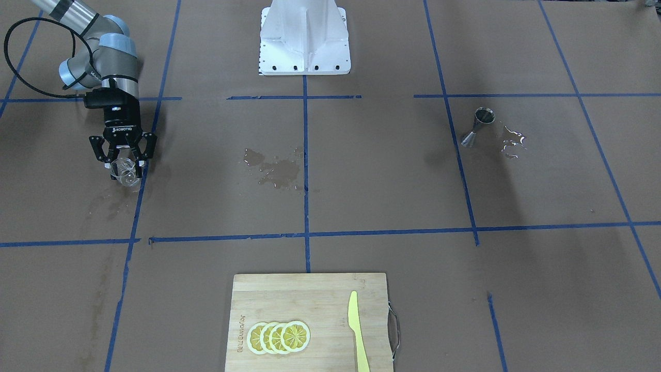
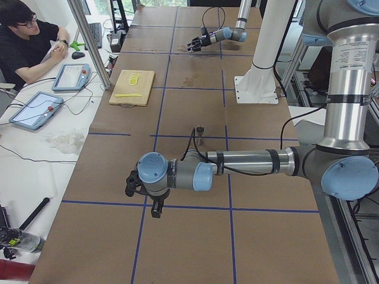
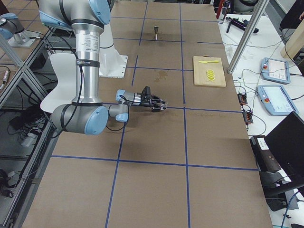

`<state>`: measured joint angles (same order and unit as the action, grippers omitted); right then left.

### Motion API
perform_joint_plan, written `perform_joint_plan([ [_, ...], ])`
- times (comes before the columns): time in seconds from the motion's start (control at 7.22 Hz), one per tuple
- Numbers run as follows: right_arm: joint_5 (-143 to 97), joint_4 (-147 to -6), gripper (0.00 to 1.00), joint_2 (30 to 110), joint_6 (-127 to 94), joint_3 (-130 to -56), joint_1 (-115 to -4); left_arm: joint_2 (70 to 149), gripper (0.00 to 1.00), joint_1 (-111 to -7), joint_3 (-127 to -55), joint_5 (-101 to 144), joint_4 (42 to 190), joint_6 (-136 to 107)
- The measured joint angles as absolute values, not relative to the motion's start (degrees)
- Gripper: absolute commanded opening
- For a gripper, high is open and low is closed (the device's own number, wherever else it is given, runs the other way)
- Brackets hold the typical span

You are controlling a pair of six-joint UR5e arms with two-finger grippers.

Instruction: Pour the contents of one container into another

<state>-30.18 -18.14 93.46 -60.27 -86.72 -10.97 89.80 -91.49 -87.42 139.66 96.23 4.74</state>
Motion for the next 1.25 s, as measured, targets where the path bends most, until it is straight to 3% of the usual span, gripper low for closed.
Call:
perform_joint_plan([
  [0.28, -31.08, -18.11, 0.05, 93.51, -60.29, -86.00, -10.95, 89.92, 1.00, -91.47, -87.39, 139.66, 96.24, 4.75],
  [0.97, -32.49, -18.08, 0.43, 93.57, -60.31, -85.88, -10.98, 90.22, 1.00, -91.35, -87.06, 139.66, 96.24, 4.75],
  [1.25, -32.59, -18.03, 0.80, 93.60, -60.37, -85.88, -10.97, 90.29, 1.00, -91.32, -87.02, 139.66, 96.26, 4.75],
])
